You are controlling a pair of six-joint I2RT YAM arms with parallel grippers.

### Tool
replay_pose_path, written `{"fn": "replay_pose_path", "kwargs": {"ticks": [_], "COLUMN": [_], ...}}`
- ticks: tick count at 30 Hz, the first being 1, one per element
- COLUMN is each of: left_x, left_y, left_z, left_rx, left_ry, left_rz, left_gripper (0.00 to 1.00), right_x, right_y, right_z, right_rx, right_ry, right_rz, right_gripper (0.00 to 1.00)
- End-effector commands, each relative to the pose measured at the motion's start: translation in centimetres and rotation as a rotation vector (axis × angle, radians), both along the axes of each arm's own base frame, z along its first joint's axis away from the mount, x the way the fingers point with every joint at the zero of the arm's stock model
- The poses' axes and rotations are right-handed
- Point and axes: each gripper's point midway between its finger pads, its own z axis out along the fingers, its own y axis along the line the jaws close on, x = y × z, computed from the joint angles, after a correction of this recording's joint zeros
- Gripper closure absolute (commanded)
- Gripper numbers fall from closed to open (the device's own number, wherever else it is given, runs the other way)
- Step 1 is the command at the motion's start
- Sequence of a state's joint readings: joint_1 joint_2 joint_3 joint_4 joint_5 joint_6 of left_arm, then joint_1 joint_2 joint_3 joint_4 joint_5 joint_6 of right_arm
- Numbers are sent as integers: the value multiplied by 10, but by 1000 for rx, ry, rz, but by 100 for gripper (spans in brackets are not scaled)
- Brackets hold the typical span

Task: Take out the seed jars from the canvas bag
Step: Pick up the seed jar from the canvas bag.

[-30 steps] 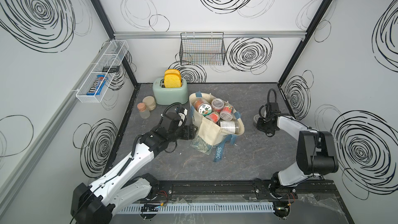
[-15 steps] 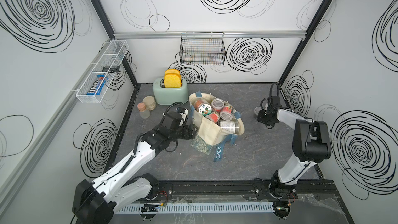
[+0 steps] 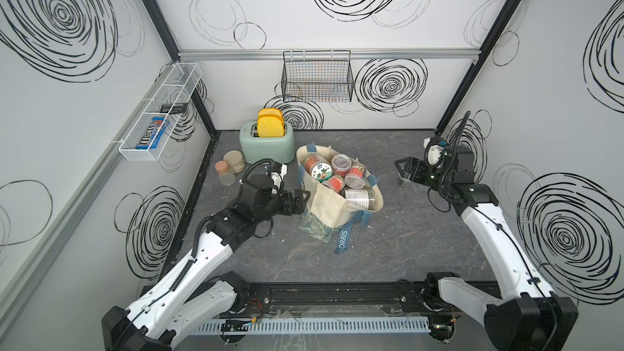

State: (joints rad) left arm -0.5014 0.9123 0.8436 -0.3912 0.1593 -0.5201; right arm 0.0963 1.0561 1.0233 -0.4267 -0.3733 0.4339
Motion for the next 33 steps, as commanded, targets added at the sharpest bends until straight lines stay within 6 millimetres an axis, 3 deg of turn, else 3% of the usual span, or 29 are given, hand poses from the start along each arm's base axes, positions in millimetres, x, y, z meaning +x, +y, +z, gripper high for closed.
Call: {"fn": "replay_pose_path", "kwargs": {"ticks": [1, 4, 7, 15, 21, 33], "left_x": [5, 8, 10, 7, 6, 5], "left_y": [-5, -4, -3, -2, -3, -2], "left_z": [12, 7, 4, 0, -4, -6], "left_rx": [-68, -73, -92, -105, -114, -126], "left_ry": [-19, -11, -9, -6, -1, 0], "left_rz": [-7, 1, 8, 5, 0, 1], "left_gripper": [4, 4, 4, 4, 4, 4], "right_x": [-17, -23, -25, -12, -4, 3], "right_y": [49, 86, 108, 125, 126, 149], "right_z": [10, 13, 9, -17, -38, -61], "right_rx": [157, 222, 261, 256, 227, 252], "right_ry": [39, 72, 107, 168, 212, 277], "right_rz": [124, 182, 194, 149, 104, 116], "right_gripper": [14, 13, 14, 15, 15, 22]}}
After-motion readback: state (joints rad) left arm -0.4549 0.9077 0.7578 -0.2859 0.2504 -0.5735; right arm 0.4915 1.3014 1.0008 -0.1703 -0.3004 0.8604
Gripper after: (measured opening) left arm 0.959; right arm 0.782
